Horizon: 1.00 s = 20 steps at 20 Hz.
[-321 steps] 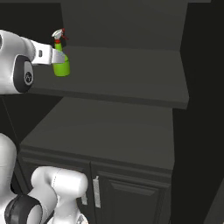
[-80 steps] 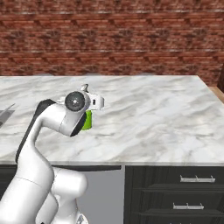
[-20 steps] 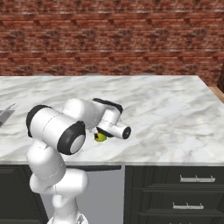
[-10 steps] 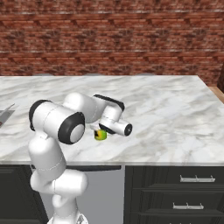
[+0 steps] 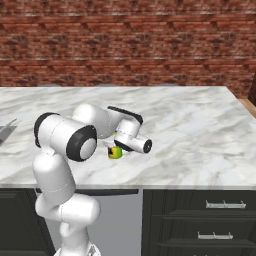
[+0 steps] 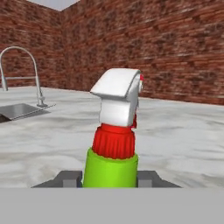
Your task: Move the cutting board and knife to the sink. Then move spray from the cabinet to the counter.
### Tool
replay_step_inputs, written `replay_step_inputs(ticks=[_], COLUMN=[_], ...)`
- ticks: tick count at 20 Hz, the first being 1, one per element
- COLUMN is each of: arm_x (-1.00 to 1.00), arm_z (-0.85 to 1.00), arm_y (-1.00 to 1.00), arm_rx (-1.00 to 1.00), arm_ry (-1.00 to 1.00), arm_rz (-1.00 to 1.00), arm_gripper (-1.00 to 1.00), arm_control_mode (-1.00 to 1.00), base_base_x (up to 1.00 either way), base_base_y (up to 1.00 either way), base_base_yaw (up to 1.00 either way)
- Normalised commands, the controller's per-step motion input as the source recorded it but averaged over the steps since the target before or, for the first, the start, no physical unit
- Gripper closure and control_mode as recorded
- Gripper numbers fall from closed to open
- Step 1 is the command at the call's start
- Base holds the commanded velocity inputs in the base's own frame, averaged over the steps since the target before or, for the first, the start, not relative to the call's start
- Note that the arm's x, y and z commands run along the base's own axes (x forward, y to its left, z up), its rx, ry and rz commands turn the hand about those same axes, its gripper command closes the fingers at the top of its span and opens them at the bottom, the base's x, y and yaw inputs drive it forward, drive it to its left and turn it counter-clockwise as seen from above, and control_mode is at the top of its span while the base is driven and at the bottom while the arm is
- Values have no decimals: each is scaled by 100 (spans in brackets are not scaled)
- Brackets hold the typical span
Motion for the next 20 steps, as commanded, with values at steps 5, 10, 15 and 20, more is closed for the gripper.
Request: replay_step_inputs(ticks=[5,10,15,20], arm_x=[-16,-64,-76,-70], arm_z=[0,-12,-28,36], arm_y=[-14,-44,-43,-23], arm_rx=[0,0,-2,4], arm_ry=[0,0,0,0], arm_rz=[0,0,0,-3], arm_gripper=[-100,-100,-100,-100], arm_control_mode=[-100,-100,-100,-100], base_base_x=[0,0,0,0], base_base_y=[0,0,0,0], base_base_yaw=[0,0,0,0])
